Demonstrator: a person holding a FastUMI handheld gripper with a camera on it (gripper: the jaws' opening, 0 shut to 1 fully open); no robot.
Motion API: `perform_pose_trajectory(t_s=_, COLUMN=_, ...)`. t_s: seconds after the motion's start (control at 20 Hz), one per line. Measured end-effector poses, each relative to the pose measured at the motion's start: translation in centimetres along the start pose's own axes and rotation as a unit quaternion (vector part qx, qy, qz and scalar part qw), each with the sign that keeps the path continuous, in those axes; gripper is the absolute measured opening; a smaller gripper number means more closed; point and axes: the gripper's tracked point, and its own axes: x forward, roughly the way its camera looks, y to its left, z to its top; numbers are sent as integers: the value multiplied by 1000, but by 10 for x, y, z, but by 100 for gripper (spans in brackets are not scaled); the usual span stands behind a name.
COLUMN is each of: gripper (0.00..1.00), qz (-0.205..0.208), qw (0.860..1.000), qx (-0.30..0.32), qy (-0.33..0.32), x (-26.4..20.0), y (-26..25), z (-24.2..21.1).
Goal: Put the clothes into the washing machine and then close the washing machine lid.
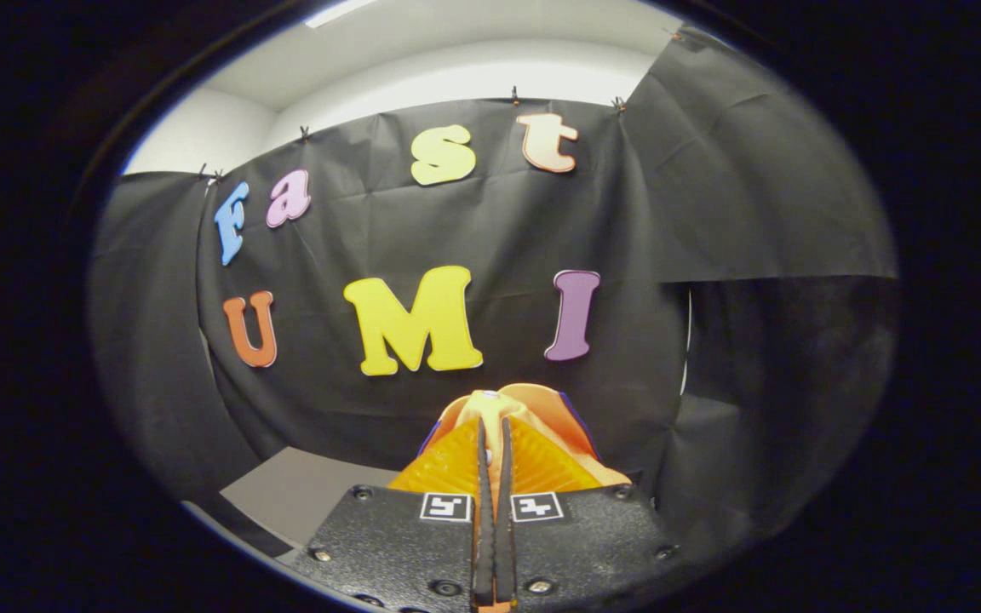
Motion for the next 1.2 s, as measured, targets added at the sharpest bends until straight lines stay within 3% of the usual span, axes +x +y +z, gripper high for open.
perform_pose_trajectory(t_s=0.65, gripper=4, qz=11, qw=997, qx=21, qy=73, x=76, y=-41, z=-68)
perform_pose_trajectory(t_s=1.2, gripper=4, qz=-10, qw=974, qx=41, qy=222, x=89, y=-68, z=-229)
